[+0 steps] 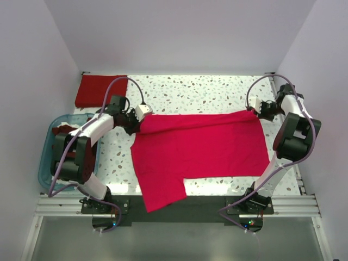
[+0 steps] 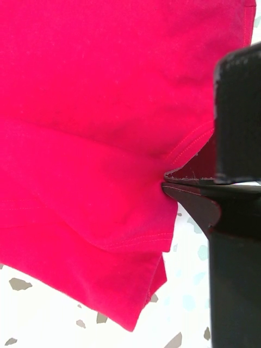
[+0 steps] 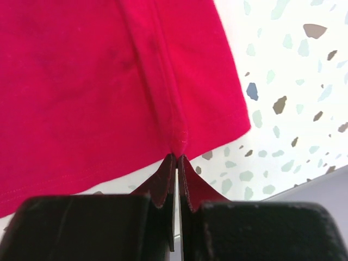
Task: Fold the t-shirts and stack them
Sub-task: Fold the tshirt
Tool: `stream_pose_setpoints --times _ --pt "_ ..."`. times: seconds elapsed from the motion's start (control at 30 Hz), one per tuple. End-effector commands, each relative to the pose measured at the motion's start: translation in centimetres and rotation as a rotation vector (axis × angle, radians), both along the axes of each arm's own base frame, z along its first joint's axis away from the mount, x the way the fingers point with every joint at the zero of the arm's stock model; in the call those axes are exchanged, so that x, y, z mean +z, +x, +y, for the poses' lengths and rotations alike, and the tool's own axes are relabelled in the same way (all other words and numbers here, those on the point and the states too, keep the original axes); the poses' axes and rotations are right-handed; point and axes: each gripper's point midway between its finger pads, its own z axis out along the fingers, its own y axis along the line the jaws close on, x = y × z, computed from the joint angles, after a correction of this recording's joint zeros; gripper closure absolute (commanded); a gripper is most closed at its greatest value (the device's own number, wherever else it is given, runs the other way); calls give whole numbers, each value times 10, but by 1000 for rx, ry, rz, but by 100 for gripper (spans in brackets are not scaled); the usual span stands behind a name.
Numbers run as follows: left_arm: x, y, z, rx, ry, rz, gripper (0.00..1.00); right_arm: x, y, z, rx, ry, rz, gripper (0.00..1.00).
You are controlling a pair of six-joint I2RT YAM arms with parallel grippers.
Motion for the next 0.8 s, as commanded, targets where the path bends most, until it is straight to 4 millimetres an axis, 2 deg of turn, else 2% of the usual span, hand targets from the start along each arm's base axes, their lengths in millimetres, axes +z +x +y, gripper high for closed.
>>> stream_pose_setpoints --times 0.0,0.27,0.5,0.77 --pt "37 12 -2 -23 -4 -111 100 38 0 1 16 -7 -59 100" --pt "52 3 -6 -49 -34 -139 100 28 -18 -3 16 -23 -8 100" --pt "39 -8 -5 -78 -23 -101 100 20 -32 -7 23 -32 40 100" --pt "20 -13 -7 -74 -32 -48 100 -2 -52 -3 63 -43 93 100"
